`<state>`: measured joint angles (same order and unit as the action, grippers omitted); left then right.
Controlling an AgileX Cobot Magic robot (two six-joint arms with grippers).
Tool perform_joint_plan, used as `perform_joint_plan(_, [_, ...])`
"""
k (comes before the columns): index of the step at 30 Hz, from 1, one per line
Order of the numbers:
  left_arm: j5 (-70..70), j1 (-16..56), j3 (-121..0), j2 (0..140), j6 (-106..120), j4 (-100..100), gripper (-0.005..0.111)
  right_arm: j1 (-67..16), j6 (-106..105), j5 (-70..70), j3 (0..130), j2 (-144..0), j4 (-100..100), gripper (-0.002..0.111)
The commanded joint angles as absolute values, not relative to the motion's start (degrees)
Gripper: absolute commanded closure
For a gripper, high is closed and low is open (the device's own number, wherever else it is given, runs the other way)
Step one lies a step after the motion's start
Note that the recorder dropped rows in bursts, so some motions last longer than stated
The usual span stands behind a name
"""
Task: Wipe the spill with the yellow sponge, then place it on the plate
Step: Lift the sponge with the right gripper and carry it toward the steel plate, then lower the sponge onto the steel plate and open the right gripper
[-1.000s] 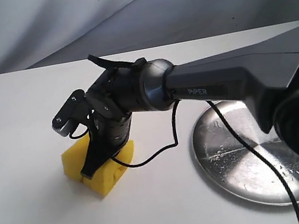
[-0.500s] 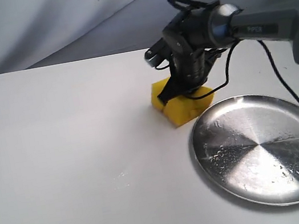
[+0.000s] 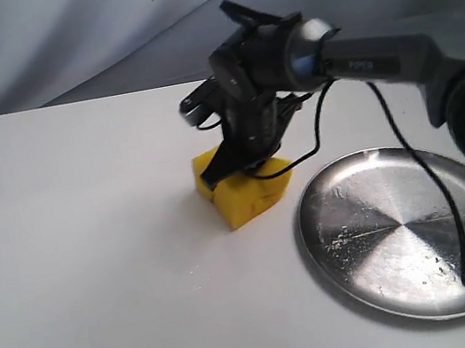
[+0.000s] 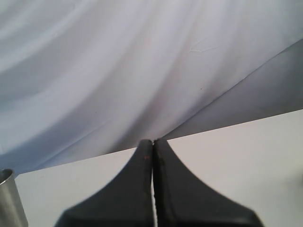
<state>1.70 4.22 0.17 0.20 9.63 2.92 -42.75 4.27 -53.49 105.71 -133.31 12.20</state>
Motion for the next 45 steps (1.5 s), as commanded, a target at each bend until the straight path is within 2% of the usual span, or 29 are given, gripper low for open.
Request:
perform_joint_plan(1, [1.33,3.97,0.00,0.00,9.12,2.42,0.107,-49.64,2.96,-55.84,106.12,-133.49,9.59,0.108])
perform_joint_plan(6, [1.33,3.97,0.00,0.00,9.12,2.42,0.107,-52.70,2.97,-61.37,107.80,-131.50,10.19,0.108])
perform_joint_plan(13, [1.33,3.97,0.00,0.00,9.12,2.42,0.107,-54.90,1.76,-64.95,107.80,-119.50,10.06,0.108])
perform_joint_plan(27, [1.33,3.97,0.00,0.00,9.12,2.42,0.107,-51.29,5.49,-69.96,106.04,-100.94,19.28,0.108])
perform_joint_plan(34, [1.33,3.97,0.00,0.00,9.12,2.42,0.107,-44.75,10.41,-66.80,89.44,-91.62,20.57,0.108])
perform_joint_plan(40, [1.33,3.97,0.00,0.00,9.12,2.42,0.107,-38.56,15.83,-56.05,72.58,-85.79,20.57,0.108])
perform_joint_plan(45, [1.33,3.97,0.00,0.00,9.12,2.42,0.107,-33.01,23.85,-39.93,56.39,-85.11,20.13,0.108])
